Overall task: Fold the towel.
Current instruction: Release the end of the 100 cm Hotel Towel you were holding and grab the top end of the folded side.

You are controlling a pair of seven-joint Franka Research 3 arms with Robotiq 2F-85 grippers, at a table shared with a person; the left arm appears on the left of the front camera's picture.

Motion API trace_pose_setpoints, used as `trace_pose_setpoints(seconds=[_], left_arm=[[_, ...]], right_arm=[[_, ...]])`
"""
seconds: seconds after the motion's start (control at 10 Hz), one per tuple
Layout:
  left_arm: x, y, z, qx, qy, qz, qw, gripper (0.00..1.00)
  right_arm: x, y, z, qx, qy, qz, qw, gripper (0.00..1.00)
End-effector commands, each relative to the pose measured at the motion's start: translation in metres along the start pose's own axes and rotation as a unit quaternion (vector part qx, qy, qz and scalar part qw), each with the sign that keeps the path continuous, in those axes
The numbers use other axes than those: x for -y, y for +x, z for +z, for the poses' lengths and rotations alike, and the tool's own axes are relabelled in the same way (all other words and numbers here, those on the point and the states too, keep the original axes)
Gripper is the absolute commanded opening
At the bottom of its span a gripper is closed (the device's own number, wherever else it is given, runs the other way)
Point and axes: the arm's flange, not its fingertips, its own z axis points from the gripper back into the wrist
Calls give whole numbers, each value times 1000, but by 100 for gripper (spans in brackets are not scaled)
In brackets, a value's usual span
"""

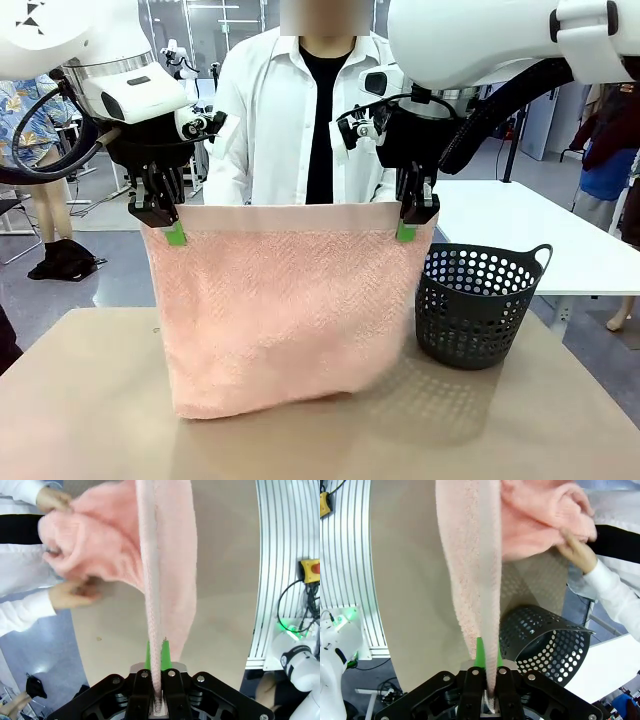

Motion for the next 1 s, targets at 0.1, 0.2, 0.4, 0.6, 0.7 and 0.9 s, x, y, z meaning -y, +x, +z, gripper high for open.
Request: trace_pose_setpoints(seconds=[0.1,0.2,0.4,0.6,0.7,0.9], left_arm=[[-1,0,2,1,3,0,1000,0],[-1,0,2,1,3,0,1000,0],[-1,0,2,1,3,0,1000,0],[-1,0,2,1,3,0,1000,0],[-1,0,2,1,3,0,1000,0],[-1,0,2,1,3,0,1000,0]], right_arm=[[0,-1,-1,-2,0,1,1000,0],[0,-1,-1,-2,0,1,1000,0],[0,-1,-1,-2,0,1,1000,0],[0,-1,-1,-2,0,1,1000,0],[0,-1,-1,-2,0,1,1000,0],[0,-1,-1,-2,0,1,1000,0]])
